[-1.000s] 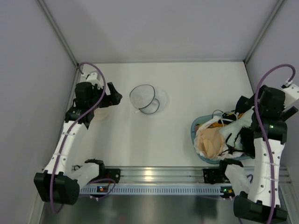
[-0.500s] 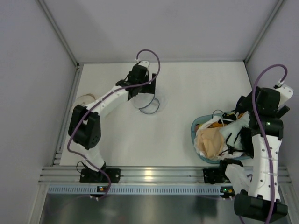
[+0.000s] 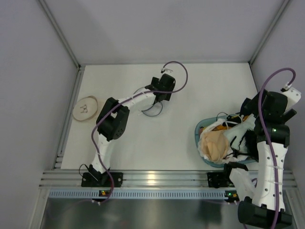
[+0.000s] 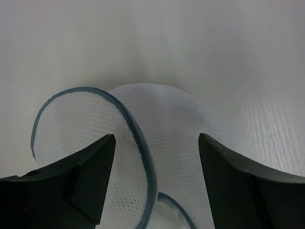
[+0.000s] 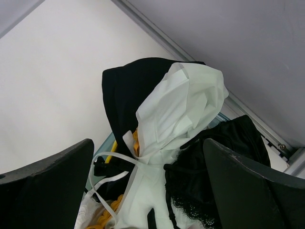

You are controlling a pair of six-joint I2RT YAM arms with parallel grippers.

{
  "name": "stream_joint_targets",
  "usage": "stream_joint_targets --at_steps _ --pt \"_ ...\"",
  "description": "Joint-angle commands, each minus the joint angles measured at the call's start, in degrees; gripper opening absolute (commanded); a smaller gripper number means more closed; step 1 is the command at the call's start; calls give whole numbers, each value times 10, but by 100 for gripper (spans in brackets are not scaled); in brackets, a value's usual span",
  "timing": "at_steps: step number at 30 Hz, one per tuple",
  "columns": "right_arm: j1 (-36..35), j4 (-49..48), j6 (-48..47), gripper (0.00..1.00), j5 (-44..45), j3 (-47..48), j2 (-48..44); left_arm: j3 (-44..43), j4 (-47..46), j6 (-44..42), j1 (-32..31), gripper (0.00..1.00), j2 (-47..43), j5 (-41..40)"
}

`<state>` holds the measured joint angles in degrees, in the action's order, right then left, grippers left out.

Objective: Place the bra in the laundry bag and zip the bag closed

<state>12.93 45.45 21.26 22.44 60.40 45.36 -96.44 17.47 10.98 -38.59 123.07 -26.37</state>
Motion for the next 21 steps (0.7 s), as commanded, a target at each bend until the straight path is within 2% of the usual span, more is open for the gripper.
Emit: stream_joint_targets --at_steps 1,2,3,6,7,9,11,12,14,17,18,21 --pt "2 -12 6 99 14 22 -6 -14 -21 1 6 75 -2 -62" --pt "2 -12 6 99 14 23 -5 -10 -21 4 5 75 -2 -70" --pt "3 -12 6 99 14 24 -5 -7 -21 8 5 68 -4 -77" --pt "3 -9 6 99 14 29 -4 -1 -22 6 5 58 -2 -90" --pt "3 -8 7 99 14 30 -4 -2 -22 5 5 46 0 -92" --pt "2 -7 6 99 20 31 -6 -3 -22 5 5 31 2 -96" --pt "2 -3 5 99 26 36 -8 1 -21 7 5 5 -3 -97" --pt "2 0 5 99 29 39 -8 5 -21 12 5 0 -10 -104" --pt "2 8 4 99 35 50 -9 38 -22 26 5 0 -64 -95" --pt "2 17 3 99 35 65 -11 92 -22 41 4 0 -184 -17" --pt "2 20 3 99 33 70 -11 106 -23 46 4 0 -213 38" --pt "2 30 1 99 31 72 -7 185 -22 59 -12 0 -318 98"
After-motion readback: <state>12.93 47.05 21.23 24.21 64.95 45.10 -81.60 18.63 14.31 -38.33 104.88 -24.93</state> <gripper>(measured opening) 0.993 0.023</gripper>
